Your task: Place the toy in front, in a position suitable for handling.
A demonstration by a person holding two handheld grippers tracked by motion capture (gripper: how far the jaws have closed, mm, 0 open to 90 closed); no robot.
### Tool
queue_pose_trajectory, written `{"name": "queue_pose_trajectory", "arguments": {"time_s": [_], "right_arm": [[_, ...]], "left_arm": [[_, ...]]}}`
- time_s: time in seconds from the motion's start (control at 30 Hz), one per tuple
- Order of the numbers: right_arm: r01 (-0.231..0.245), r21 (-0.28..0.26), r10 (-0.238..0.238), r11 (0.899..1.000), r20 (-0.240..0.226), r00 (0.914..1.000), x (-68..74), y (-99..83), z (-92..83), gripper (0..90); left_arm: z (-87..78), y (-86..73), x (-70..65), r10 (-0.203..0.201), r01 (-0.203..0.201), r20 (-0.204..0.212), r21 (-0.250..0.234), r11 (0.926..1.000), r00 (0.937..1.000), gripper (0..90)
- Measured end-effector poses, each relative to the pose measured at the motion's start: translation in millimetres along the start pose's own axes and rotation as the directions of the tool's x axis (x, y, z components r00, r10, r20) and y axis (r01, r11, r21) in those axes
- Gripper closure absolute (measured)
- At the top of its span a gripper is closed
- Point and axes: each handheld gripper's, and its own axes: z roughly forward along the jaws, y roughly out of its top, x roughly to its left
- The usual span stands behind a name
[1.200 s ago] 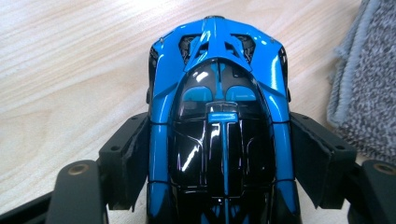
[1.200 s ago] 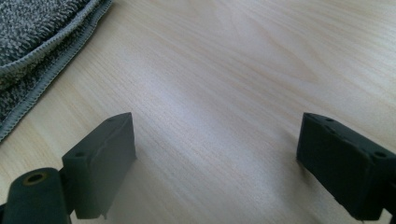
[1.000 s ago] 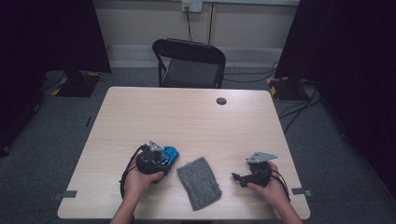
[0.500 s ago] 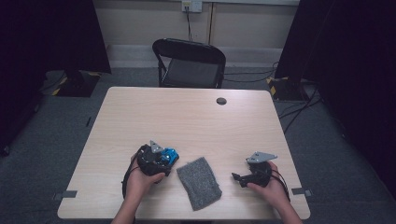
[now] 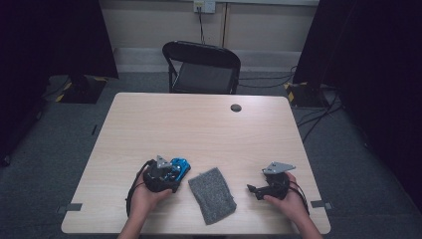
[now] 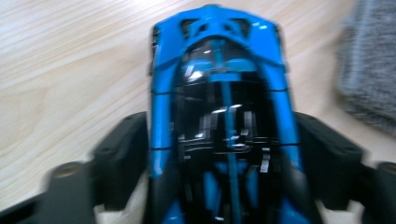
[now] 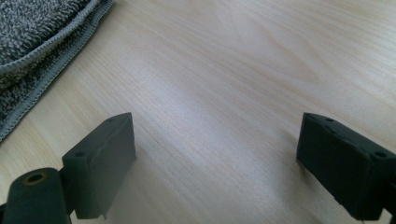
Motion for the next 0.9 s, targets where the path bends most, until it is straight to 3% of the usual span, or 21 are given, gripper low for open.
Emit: {"name": "queue_pose_trajectory", "arguments": {"time_s": [0.13,0.23,0.33,0.57,0.9], "right_arm": [[0.001,0.0,-0.001,1.0,0.0,1.0,0.0,0.0,0.0,11.1],[0.001,-0.001,-0.001,1.0,-0.001,1.0,0.0,-0.1,-0.1,11.1],[0.001,-0.001,-0.001,1.0,-0.002,1.0,0.0,-0.1,-0.1,11.1],[0.001,-0.001,-0.001,1.0,-0.002,1.0,0.0,-0.1,-0.1,11.1],[0.001,-0.001,-0.001,1.0,-0.001,1.0,0.0,-0.1,-0.1,11.1]], "left_arm": [[-0.8,2.8,-1.0,-0.018,0.019,-0.006,0.028,0.9994,0.9998,26.1],[-2.9,3.9,1.7,-0.045,0.044,0.007,0.014,0.9989,0.999,26.5],[-7.4,8.7,1.5,-0.023,0.023,0.005,0.003,0.9997,0.9997,27.9],[-8.1,10.2,3.5,-0.036,0.037,0.034,-0.005,0.9993,0.9988,28.0],[-15.1,16.2,7.5,-0.044,0.044,0.029,-0.032,0.9985,0.9986,28.0]]}}
